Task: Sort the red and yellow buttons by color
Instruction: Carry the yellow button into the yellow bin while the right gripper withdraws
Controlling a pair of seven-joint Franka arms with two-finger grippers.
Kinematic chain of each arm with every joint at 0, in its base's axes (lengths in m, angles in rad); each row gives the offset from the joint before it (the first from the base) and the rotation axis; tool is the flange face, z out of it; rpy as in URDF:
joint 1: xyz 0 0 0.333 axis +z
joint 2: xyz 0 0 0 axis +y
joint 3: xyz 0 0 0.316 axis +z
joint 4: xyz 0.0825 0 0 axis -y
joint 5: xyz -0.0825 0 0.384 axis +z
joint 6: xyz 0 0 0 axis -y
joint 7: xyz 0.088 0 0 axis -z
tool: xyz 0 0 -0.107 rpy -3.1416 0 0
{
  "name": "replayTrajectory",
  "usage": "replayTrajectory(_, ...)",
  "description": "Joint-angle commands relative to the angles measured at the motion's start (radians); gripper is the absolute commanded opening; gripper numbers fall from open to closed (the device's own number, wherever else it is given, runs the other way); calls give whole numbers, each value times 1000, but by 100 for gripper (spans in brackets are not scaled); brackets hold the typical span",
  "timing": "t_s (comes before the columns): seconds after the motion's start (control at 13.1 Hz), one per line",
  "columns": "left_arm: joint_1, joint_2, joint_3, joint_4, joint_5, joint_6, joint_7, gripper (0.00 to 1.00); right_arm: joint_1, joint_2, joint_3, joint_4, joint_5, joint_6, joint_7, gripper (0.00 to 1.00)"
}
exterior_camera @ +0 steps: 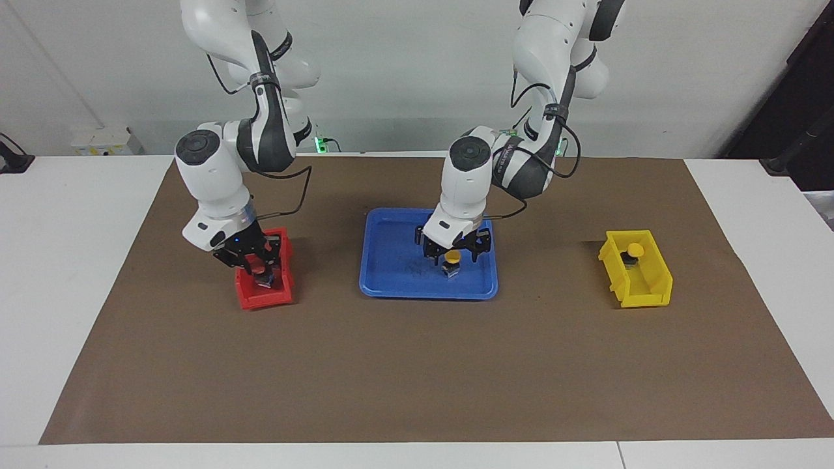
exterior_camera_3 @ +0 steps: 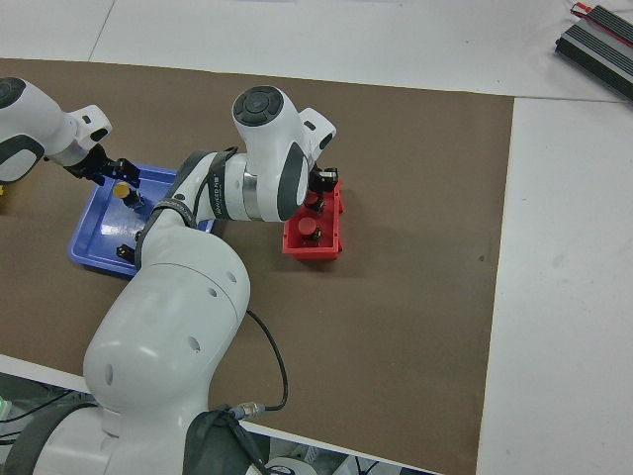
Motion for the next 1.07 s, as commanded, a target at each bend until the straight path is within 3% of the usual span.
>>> replayTrajectory(0.0,-20,-11,14,-25,0,-10,-80,2,-22,3,8,-32,15,56,-39,25)
replayTrajectory(0.31,-18,-9,15,8,-31,-30,-94,1,-16,16,8,-23,15,42,-36,41)
replayTrajectory(0.46,-4,-9,27,85,-34,-107,-96,1,-16,17,8,-5,15,20,-38,65)
replayTrajectory(0.69,119,-72,34,145,-17,-277,-9,1,-16,20,8,43,15,-45,-38,68)
replayTrajectory(0.84,250,-130,40,149,-17,-364,189,1,-13,20,8,121,13,-154,-38,67)
replayTrajectory(1.0,389,-138,40,201,-13,-450,416,1,-13,8,8,202,13,-280,-34,67)
